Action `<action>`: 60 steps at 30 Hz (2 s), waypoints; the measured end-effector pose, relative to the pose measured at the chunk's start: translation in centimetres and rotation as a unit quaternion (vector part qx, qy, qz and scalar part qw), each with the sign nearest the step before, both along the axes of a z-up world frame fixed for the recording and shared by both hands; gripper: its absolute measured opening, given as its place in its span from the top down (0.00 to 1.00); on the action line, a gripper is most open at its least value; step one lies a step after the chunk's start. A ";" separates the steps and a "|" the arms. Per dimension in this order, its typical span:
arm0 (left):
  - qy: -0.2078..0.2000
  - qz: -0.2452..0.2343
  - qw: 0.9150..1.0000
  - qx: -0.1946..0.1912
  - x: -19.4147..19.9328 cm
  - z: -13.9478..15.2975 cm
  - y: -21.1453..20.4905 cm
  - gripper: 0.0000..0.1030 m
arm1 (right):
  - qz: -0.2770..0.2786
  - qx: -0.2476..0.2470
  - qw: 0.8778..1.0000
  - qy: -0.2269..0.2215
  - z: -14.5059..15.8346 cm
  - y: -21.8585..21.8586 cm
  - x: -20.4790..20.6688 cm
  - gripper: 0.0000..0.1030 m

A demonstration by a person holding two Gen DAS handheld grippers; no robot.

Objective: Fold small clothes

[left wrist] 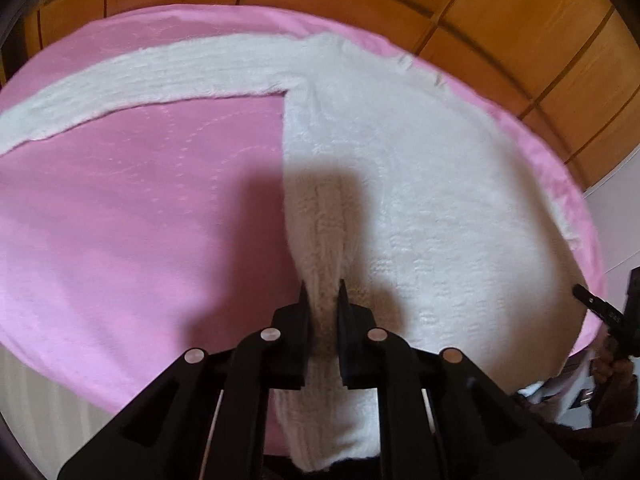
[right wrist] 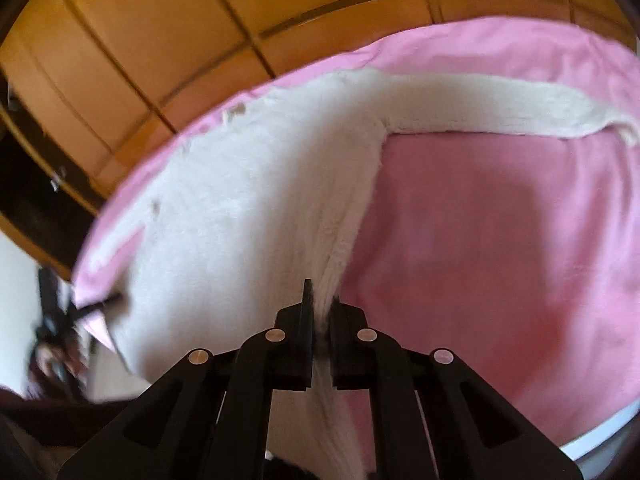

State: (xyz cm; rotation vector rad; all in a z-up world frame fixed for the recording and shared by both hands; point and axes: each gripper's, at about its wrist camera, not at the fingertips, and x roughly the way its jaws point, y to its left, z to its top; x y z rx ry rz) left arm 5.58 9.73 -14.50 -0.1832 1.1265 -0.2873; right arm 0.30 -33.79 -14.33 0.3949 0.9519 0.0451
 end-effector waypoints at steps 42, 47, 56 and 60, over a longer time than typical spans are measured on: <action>-0.074 0.016 0.995 -0.057 6.0 3.0 -8.2 0.02 | -0.165 0.038 0.978 -0.125 7.4 -19.3 20.2 0.94; -0.078 -0.003 0.995 -0.058 6.8 3.7 -8.4 0.02 | -0.030 0.052 0.989 -0.132 8.5 -6.6 26.0 0.94; -0.058 0.026 0.993 -0.097 9.5 3.7 -6.9 0.03 | 0.125 0.044 0.989 -0.073 4.3 10.8 30.6 0.94; -0.043 0.025 0.991 -0.123 11.2 3.2 -7.2 0.08 | 0.149 0.063 0.984 -0.068 3.5 12.4 29.2 0.55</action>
